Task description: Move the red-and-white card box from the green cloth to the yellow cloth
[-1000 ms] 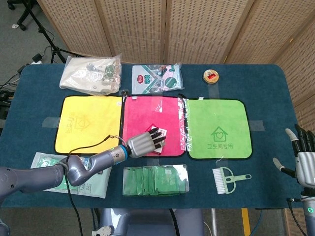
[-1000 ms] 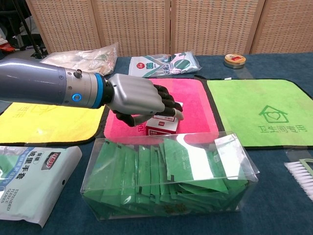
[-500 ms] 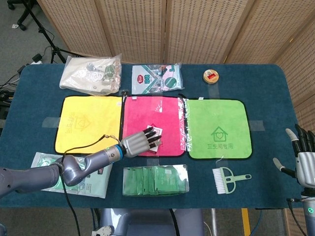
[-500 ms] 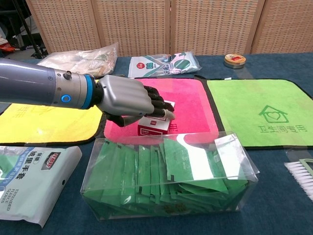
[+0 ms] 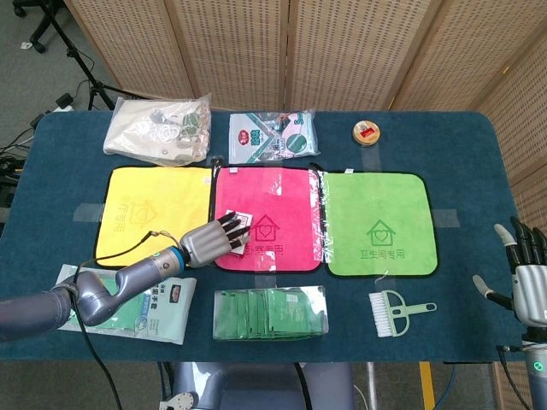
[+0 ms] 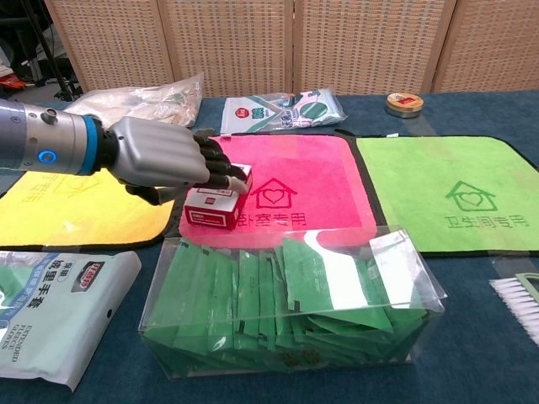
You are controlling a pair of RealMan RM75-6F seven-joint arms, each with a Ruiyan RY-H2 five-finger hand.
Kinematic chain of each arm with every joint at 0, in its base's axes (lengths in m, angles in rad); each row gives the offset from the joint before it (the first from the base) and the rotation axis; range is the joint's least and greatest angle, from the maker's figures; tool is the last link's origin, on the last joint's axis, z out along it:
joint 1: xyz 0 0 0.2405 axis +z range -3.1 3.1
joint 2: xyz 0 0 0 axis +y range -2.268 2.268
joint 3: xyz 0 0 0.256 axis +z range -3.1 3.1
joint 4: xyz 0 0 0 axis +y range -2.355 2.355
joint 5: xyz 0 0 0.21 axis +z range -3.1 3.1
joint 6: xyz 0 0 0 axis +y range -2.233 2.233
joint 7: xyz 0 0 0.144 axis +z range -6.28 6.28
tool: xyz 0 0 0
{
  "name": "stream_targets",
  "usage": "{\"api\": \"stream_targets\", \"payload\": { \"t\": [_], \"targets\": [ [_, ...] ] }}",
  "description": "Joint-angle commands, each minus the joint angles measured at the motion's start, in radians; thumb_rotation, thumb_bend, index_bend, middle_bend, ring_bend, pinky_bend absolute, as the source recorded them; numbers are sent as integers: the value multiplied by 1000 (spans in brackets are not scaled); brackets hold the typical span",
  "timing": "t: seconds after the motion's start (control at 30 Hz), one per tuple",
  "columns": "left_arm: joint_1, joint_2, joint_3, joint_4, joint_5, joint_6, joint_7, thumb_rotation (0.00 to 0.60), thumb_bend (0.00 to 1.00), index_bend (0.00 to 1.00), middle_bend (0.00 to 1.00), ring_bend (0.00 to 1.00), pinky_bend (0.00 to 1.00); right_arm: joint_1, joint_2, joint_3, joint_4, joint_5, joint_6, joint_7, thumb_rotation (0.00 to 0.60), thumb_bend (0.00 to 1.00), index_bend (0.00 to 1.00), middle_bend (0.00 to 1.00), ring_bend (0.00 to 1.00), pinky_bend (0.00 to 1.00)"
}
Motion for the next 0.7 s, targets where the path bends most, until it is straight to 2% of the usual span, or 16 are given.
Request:
{"api": "stream_targets", "payload": {
  "t": [0.03, 0.7],
  "targets": [
    [17, 22, 16, -7, -6, 11, 4, 600, 977, 0, 0, 0, 0, -1, 0, -1, -1, -2, 1, -3, 600, 245, 89, 0, 0, 0],
    [161, 230, 121, -40, -4, 91, -20, 600, 982, 0, 0, 0, 0, -9, -11, 0, -26, -16, 30, -78, 600, 246, 89, 0, 0, 0]
  ]
}}
